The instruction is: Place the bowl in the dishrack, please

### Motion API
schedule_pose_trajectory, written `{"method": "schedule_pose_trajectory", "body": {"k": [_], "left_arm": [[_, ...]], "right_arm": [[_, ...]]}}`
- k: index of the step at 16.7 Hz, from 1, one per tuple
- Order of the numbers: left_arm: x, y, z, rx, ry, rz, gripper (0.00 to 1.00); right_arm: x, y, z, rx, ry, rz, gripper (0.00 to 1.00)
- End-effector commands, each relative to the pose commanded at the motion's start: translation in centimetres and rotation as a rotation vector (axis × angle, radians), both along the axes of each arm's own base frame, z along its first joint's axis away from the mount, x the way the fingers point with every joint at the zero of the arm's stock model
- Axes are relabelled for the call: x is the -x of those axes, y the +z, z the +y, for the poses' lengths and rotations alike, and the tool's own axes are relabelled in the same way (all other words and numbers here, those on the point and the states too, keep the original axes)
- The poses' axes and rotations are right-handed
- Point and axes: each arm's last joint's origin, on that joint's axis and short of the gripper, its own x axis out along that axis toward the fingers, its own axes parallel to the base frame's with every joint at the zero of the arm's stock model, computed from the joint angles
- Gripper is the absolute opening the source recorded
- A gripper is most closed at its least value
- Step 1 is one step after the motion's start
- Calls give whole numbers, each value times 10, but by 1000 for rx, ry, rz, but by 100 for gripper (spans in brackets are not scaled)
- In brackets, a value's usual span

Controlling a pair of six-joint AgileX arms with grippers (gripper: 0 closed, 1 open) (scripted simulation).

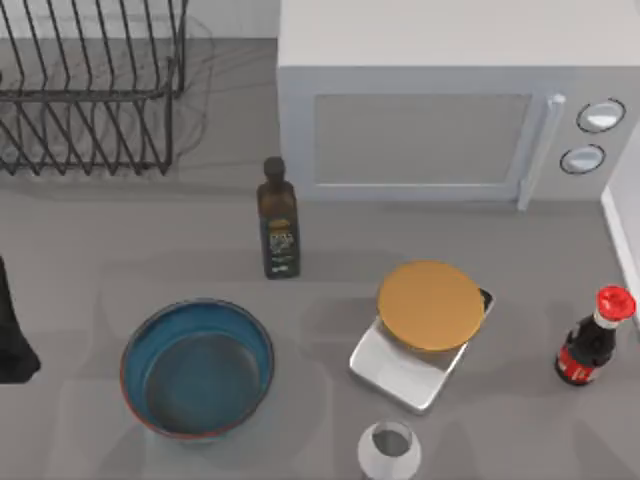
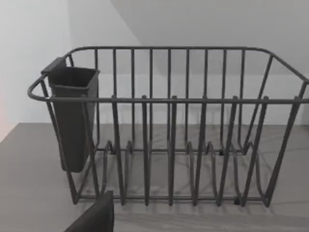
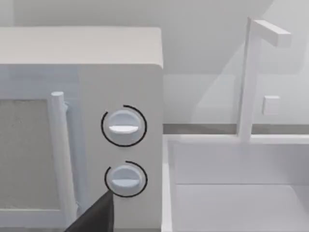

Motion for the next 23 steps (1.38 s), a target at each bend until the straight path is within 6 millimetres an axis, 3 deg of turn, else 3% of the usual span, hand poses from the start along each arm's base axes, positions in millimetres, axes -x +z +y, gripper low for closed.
{"method": "schedule_pose_trajectory", "body": {"k": [5, 9, 12, 17, 23], "left_arm": [[0, 11, -4, 33, -35, 56, 100], [-8, 47, -16, 122, -125, 257, 100], [-31, 76, -34, 179, -183, 513, 100], [-87, 95, -89, 179, -195, 1008, 100], [-133, 85, -175, 73, -100, 1414, 100]], "right_arm": [[0, 0, 0, 0, 0, 0, 100], [0, 0, 0, 0, 0, 0, 100], [0, 0, 0, 0, 0, 0, 100], [0, 0, 0, 0, 0, 0, 100], [0, 0, 0, 0, 0, 0, 100]]}}
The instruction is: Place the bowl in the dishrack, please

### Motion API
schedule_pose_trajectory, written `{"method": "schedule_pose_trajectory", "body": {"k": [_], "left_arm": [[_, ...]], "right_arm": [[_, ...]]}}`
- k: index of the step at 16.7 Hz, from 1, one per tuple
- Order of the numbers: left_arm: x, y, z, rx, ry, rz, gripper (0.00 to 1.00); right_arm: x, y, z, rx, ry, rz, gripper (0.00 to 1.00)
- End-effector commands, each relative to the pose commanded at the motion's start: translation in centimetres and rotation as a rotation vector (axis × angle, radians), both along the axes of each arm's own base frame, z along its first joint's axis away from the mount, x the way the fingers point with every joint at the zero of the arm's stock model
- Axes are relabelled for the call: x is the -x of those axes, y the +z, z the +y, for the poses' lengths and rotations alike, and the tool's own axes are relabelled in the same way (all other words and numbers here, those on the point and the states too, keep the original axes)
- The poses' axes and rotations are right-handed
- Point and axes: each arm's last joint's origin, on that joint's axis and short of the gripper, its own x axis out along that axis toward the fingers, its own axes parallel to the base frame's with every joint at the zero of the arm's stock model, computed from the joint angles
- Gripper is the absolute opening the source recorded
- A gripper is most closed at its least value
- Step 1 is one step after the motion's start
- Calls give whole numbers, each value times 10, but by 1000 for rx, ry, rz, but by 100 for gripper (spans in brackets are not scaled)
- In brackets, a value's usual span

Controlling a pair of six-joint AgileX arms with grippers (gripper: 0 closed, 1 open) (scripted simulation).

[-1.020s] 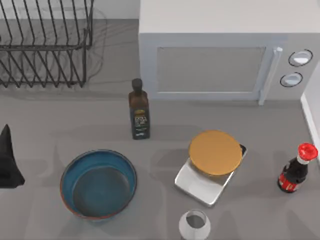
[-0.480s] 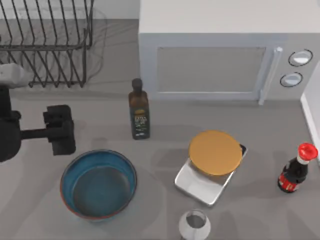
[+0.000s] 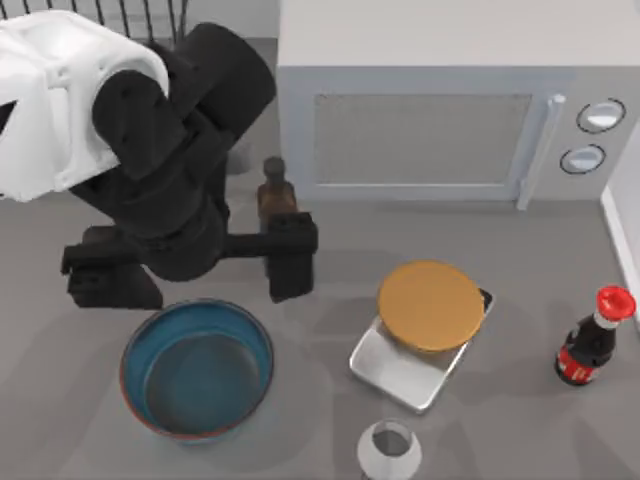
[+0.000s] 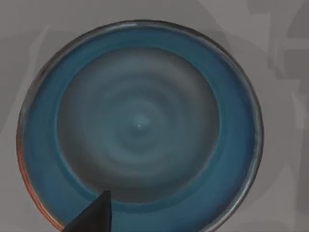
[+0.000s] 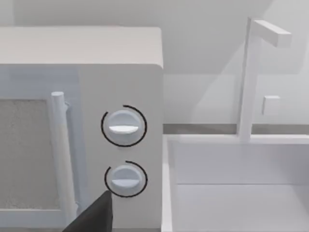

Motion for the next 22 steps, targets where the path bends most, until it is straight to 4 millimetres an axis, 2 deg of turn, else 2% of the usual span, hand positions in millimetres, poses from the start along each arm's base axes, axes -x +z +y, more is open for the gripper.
{"method": "schedule_pose_trajectory", "body": {"k": [3, 5, 7, 13, 15, 20, 22], "left_arm": [[-10, -10, -34, -71, -2, 104, 100], [-12, -15, -48, -101, -2, 140, 100], [-13, -17, -54, -113, -3, 154, 100], [-14, -22, -53, -114, -1, 155, 100], [-15, -38, -54, -116, -3, 157, 100], [-16, -99, -55, -110, -3, 150, 100], [-14, -114, -54, -114, -3, 154, 100]], "right_arm": [[0, 0, 0, 0, 0, 0, 100], [0, 0, 0, 0, 0, 0, 100], [0, 0, 0, 0, 0, 0, 100], [0, 0, 0, 0, 0, 0, 100], [0, 0, 0, 0, 0, 0, 100], [0, 0, 0, 0, 0, 0, 100], [0, 0, 0, 0, 0, 0, 100]]}}
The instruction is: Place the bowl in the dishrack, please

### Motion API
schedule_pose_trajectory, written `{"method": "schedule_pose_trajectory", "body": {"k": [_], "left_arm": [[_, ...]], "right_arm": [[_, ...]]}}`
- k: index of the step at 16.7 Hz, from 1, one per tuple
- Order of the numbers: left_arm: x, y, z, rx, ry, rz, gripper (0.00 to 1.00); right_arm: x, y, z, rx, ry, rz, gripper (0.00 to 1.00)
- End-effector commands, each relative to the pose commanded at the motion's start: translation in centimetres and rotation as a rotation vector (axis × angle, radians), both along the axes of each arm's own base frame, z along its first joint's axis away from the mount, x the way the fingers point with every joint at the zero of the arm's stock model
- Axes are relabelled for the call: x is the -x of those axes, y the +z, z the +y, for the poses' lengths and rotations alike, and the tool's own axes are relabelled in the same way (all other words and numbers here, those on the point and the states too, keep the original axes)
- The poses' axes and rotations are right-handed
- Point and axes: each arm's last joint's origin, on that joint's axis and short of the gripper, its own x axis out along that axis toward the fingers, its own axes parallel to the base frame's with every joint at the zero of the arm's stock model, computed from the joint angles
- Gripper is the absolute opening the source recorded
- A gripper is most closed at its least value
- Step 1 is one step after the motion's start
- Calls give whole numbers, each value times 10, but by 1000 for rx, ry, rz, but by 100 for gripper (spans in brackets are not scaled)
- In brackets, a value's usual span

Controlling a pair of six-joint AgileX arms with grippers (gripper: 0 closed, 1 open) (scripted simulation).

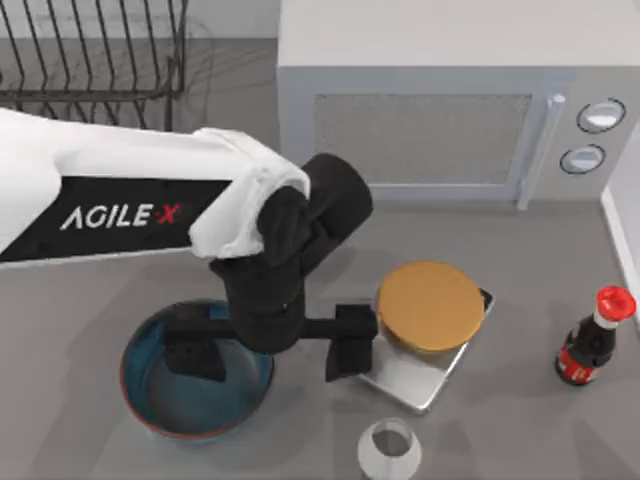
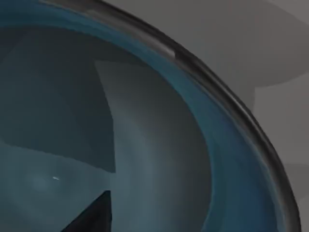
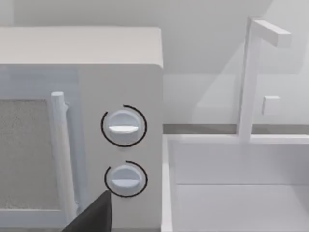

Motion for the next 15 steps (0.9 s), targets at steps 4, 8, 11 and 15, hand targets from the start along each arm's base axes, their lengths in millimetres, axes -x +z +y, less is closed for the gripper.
{"method": "schedule_pose_trajectory", "body": {"k": [4, 8, 11, 15], "left_arm": [[0, -3, 0, 0, 0, 0, 100], [0, -3, 0, 0, 0, 0, 77], [0, -3, 0, 0, 0, 0, 55], [0, -3, 0, 0, 0, 0, 25]], "right_arm": [[0, 0, 0, 0, 0, 0, 100], [0, 0, 0, 0, 0, 0, 100], [0, 0, 0, 0, 0, 0, 100], [0, 0, 0, 0, 0, 0, 100]]}}
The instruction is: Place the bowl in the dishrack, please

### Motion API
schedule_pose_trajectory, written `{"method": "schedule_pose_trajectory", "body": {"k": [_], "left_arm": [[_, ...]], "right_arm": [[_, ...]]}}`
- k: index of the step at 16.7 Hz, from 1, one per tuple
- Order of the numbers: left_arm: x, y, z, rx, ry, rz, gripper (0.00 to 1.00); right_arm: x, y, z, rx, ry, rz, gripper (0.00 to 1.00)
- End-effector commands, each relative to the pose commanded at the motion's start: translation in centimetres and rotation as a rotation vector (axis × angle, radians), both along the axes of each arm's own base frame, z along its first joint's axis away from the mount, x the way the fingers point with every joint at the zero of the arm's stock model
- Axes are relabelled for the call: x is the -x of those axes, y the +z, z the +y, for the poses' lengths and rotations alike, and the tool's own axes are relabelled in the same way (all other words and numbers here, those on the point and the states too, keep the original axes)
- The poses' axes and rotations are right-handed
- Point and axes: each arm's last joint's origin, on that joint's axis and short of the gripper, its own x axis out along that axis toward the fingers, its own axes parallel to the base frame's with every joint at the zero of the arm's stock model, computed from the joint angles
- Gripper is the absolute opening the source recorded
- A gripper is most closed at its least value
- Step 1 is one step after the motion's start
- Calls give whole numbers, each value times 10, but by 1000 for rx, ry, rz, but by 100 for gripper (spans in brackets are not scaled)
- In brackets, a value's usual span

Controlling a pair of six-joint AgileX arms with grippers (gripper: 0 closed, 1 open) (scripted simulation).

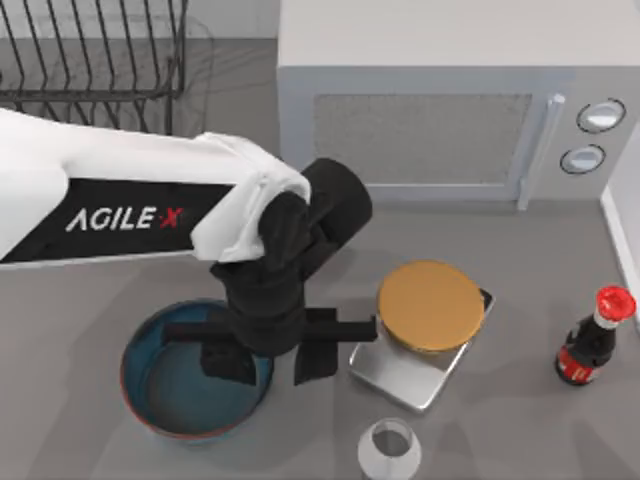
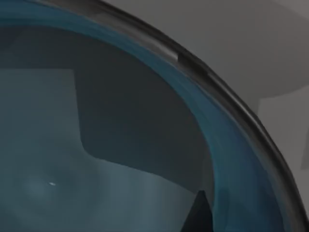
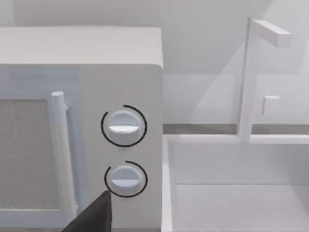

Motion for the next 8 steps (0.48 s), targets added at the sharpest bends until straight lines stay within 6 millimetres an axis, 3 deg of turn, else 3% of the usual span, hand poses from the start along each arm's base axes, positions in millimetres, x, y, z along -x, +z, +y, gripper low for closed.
{"method": "schedule_pose_trajectory", "body": {"k": [3, 8], "left_arm": [[0, 0, 0, 0, 0, 0, 2], [0, 0, 0, 0, 0, 0, 0]], "right_arm": [[0, 0, 0, 0, 0, 0, 100], [0, 0, 0, 0, 0, 0, 100]]}}
